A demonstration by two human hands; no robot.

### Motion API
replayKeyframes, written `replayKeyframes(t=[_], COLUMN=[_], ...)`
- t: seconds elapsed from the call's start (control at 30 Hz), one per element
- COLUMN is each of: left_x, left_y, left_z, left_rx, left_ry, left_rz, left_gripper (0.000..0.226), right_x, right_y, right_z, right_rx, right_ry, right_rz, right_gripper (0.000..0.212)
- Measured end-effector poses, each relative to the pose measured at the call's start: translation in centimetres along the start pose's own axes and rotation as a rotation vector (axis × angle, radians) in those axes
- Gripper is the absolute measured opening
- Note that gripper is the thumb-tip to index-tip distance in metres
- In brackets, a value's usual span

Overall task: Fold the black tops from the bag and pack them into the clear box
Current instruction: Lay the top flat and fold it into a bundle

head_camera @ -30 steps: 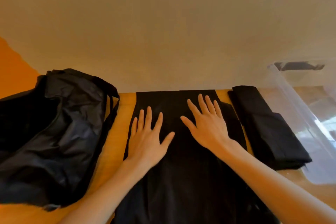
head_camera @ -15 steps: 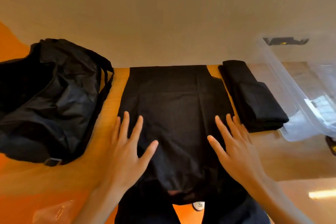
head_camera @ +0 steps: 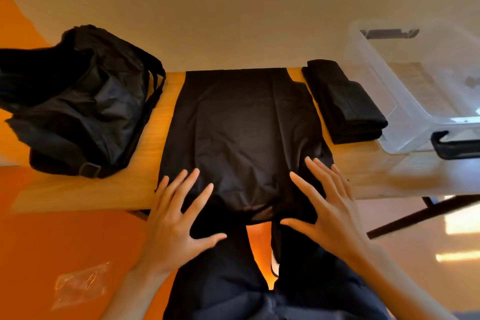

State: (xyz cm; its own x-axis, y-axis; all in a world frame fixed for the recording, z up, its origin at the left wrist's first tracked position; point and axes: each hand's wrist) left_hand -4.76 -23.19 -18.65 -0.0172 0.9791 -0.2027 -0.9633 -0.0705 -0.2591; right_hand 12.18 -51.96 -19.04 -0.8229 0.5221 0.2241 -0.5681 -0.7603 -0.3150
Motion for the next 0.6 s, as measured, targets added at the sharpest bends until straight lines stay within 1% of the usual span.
replayKeyframes(t=[0.03, 0.07, 0.1, 0.17, 0.2, 0.23, 0.3, 0.37, 0.4, 0.43, 0.47, 0.5, 0.53, 0.57, 0.6], left_x=[0.1, 0.2, 0.3, 0.4, 0.5, 0.4, 0.1, -0.4, -0.7, -1.3, -2.1, -2.8, -3.6, -4.6, -5.3], left_y=[0.3, 0.6, 0.7, 0.7, 0.5, 0.3, 0.4, 0.8, 0.9, 1.1, 1.1, 1.0, 0.8, 0.4, -0.1], left_z=[-0.9, -1.6, -2.0, -2.0, -1.7, -1.4, -0.9, -0.7, -0.6, -0.5, -0.6, -0.8, -1.4, -1.9, -2.6], left_rx=[-0.02, -0.062, -0.116, -0.231, -0.275, -0.3, -0.34, -0.4, -0.413, -0.393, -0.335, -0.248, -0.16, -0.107, -0.088], left_ry=[-0.049, -0.083, -0.102, -0.11, -0.119, -0.129, -0.104, -0.019, 0.021, 0.034, 0.019, -0.003, -0.02, -0.031, -0.033], left_rz=[-0.077, -0.123, -0.143, -0.149, -0.153, -0.145, -0.079, 0.019, 0.039, 0.029, -0.001, -0.034, -0.055, -0.059, -0.053], left_gripper=[0.068, 0.054, 0.042, 0.023, 0.019, 0.017, 0.016, 0.024, 0.026, 0.029, 0.044, 0.068, 0.086, 0.094, 0.091], right_x=[-0.3, -0.6, -0.7, -0.8, -0.9, -0.8, -0.3, 0.2, 0.5, 0.8, 1.2, 1.6, 2.0, 2.5, 3.0], right_y=[0.5, 0.8, 0.9, 0.8, 0.6, 0.5, 0.8, 1.4, 1.7, 1.8, 1.8, 1.7, 1.5, 1.2, 0.8], right_z=[-0.5, -1.0, -1.3, -1.6, -1.5, -1.3, -0.9, -0.6, -0.3, -0.1, 0.0, 0.2, 0.2, 0.3, 0.3], right_rx=[0.009, -0.001, -0.045, -0.201, -0.27, -0.313, -0.343, -0.366, -0.381, -0.393, -0.398, -0.398, -0.396, -0.397, -0.399], right_ry=[0.058, 0.1, 0.11, 0.066, 0.043, 0.021, -0.034, -0.071, -0.086, -0.11, -0.139, -0.168, -0.193, -0.214, -0.238], right_rz=[0.062, 0.115, 0.162, 0.243, 0.266, 0.268, 0.232, 0.187, 0.166, 0.145, 0.128, 0.118, 0.113, 0.108, 0.105], right_gripper=[0.087, 0.084, 0.073, 0.04, 0.026, 0.019, 0.015, 0.016, 0.016, 0.016, 0.016, 0.016, 0.017, 0.019, 0.021])
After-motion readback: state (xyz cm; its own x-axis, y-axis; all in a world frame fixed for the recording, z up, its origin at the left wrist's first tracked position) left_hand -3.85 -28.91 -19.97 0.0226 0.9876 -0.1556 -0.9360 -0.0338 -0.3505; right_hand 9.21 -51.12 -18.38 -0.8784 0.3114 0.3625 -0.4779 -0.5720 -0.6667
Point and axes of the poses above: each hand's wrist, its own y-axis away from the middle knuckle, its own z-axis out of the back of the hand, x = y × z, and after that the axes turned 9 degrees about x, right-handed
